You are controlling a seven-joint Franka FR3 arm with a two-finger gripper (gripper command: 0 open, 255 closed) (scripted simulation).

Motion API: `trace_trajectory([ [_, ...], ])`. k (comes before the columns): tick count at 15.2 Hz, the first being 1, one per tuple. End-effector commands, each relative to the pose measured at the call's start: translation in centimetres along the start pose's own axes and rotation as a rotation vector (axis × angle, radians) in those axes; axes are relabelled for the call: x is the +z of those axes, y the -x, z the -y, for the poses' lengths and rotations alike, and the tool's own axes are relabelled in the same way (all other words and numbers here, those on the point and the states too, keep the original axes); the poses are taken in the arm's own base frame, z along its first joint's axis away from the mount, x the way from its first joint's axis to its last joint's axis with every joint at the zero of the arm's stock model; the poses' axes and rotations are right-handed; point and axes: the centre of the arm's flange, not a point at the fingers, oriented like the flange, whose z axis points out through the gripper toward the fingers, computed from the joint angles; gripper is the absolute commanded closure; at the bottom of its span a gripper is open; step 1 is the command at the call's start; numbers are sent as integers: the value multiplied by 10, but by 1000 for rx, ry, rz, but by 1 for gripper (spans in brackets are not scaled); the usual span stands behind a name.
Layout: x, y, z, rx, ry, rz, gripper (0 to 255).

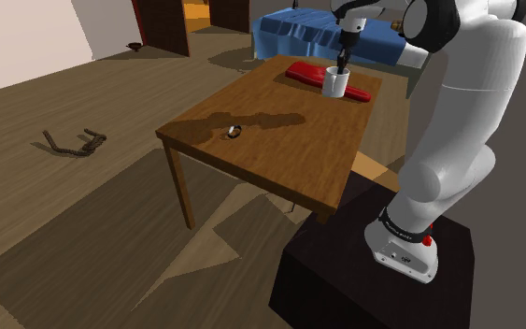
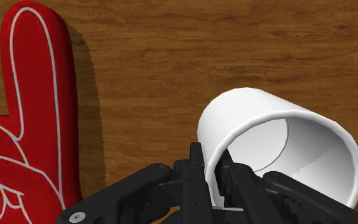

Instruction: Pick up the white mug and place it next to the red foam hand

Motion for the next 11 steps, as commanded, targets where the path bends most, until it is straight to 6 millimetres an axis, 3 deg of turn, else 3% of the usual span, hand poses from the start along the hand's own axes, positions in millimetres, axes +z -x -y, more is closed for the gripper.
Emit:
trace_trajectory([
  [1, 10, -1, 1, 0, 1, -1, 255],
  [11, 63, -3, 1, 0, 1, -1, 255],
])
